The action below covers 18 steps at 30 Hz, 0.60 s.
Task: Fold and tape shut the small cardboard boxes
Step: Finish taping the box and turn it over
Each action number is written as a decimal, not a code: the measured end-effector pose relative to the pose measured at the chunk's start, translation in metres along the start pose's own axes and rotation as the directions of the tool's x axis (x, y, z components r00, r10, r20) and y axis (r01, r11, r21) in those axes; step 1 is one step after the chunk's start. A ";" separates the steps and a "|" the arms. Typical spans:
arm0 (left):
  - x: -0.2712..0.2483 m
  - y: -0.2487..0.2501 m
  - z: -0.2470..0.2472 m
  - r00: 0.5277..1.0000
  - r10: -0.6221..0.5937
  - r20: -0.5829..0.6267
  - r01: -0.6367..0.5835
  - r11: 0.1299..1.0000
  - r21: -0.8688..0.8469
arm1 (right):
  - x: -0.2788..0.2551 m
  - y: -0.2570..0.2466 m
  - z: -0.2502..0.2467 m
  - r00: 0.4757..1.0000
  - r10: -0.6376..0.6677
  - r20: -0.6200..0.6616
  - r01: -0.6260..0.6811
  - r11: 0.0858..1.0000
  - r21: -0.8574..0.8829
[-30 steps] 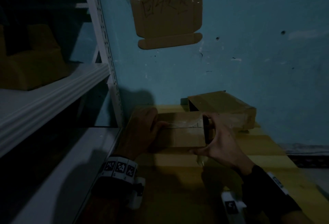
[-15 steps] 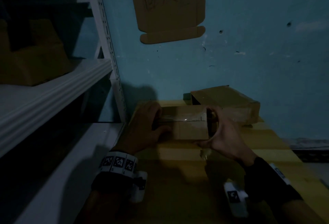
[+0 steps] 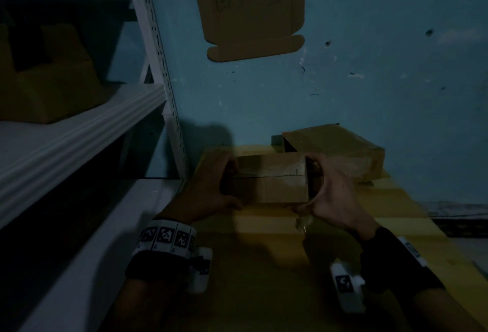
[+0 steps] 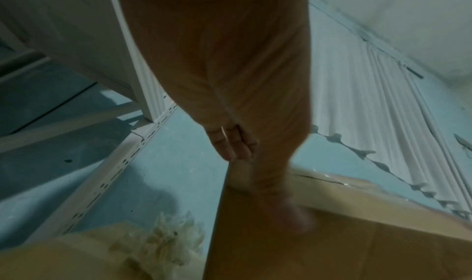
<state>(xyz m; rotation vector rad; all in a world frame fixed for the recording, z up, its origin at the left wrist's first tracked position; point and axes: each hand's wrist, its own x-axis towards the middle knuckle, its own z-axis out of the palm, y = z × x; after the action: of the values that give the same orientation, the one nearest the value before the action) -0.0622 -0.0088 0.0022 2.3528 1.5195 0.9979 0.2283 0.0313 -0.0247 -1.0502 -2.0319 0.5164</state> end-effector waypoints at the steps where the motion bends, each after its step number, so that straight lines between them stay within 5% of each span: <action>1: 0.000 -0.002 0.000 1.000 0.001 0.004 -0.001 1.000 -0.008 | 0.000 0.001 -0.001 1.000 0.004 -0.003 -0.004 1.000 0.004; 10: 0.004 0.002 0.008 0.970 0.138 -0.199 -0.133 0.990 0.038 | 0.004 -0.002 -0.006 0.997 0.061 -0.054 -0.058 0.997 0.058; 18: 0.002 0.003 -0.002 0.964 0.231 -0.131 -0.209 0.964 0.162 | 0.003 -0.004 -0.013 0.995 0.073 -0.065 -0.068 0.995 0.077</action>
<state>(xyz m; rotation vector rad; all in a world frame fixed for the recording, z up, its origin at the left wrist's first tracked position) -0.0606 -0.0085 0.0062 2.6527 1.4491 1.1727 0.2356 0.0317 -0.0126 -1.0835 -1.9079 0.5812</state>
